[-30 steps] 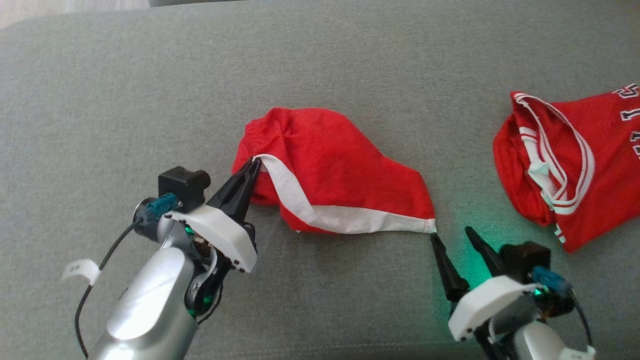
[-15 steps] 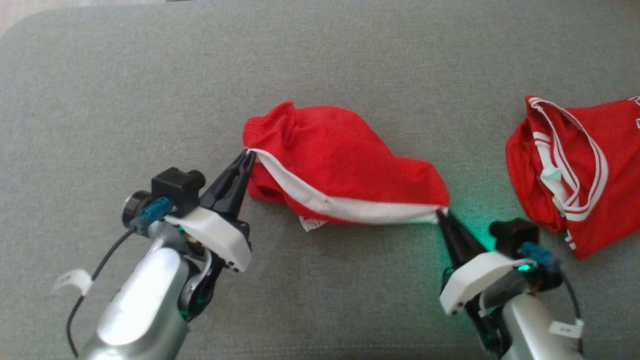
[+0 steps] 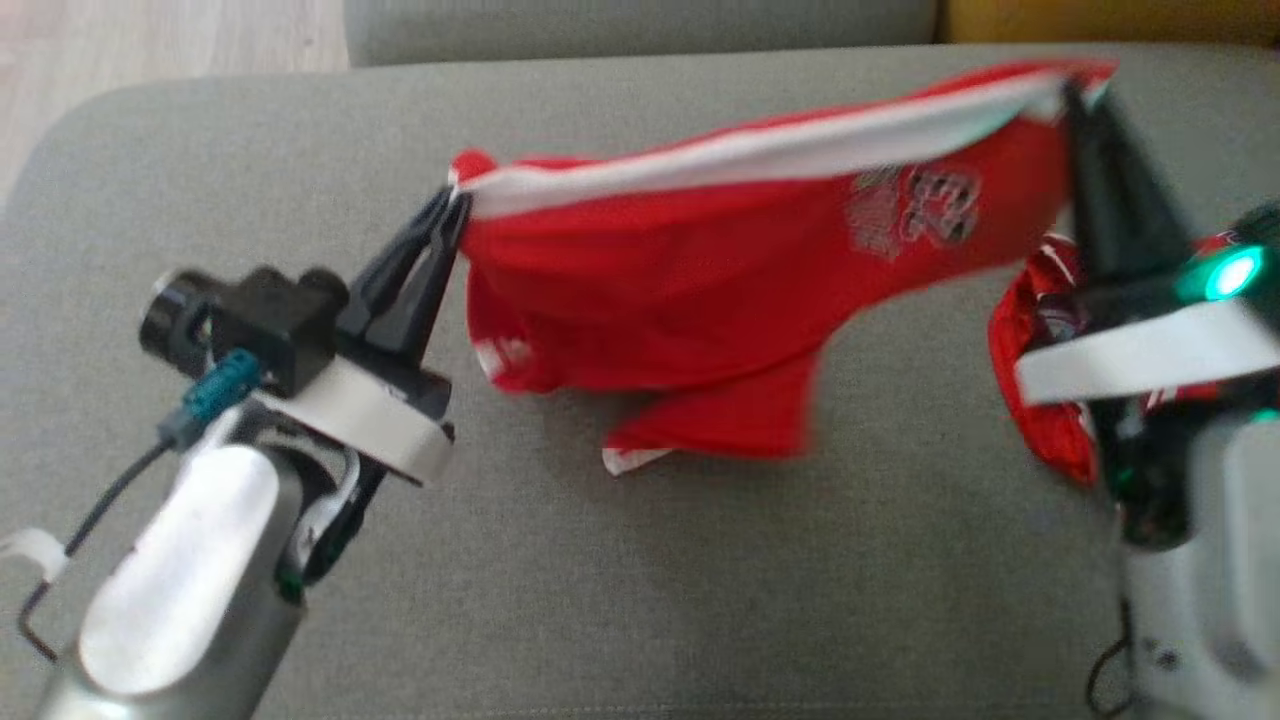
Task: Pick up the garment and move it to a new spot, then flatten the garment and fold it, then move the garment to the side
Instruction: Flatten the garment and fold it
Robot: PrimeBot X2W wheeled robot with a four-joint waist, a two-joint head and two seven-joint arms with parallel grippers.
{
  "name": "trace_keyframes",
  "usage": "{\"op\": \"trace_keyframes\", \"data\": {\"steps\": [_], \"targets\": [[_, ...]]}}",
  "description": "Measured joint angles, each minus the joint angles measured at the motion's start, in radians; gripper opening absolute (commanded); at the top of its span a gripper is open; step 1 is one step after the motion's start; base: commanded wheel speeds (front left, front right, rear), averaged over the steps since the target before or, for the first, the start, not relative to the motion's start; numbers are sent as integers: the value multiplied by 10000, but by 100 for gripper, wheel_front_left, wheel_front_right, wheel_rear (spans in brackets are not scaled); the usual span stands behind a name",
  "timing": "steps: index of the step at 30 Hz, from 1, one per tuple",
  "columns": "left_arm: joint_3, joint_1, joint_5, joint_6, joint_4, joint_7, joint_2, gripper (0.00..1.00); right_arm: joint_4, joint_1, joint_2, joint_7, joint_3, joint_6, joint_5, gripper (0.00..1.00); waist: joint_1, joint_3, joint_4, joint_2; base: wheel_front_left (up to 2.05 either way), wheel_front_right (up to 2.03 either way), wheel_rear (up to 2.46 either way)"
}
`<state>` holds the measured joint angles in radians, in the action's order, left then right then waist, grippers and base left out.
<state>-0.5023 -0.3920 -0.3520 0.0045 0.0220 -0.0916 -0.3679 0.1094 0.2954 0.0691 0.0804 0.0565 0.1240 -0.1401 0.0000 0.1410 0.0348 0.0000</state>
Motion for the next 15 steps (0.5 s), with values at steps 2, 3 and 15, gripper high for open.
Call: {"op": "trace_keyframes", "data": {"steps": [2, 3, 15], "targets": [[17, -266, 54, 19, -523, 222, -100, 0, 704, 363, 127, 297, -174, 0, 8, 0, 0, -171, 24, 0, 0, 0, 0], [59, -412, 90, 58, -788, 305, -127, 0, 1034, 522, 151, 403, -268, 0, 8, 0, 0, -258, 34, 0, 0, 0, 0], [719, -1360, -165, 410, -2535, 1118, -303, 0, 2527, 1442, 301, 1670, -771, 0, -119, 0, 0, -885, 57, 0, 0, 0, 0]]}}
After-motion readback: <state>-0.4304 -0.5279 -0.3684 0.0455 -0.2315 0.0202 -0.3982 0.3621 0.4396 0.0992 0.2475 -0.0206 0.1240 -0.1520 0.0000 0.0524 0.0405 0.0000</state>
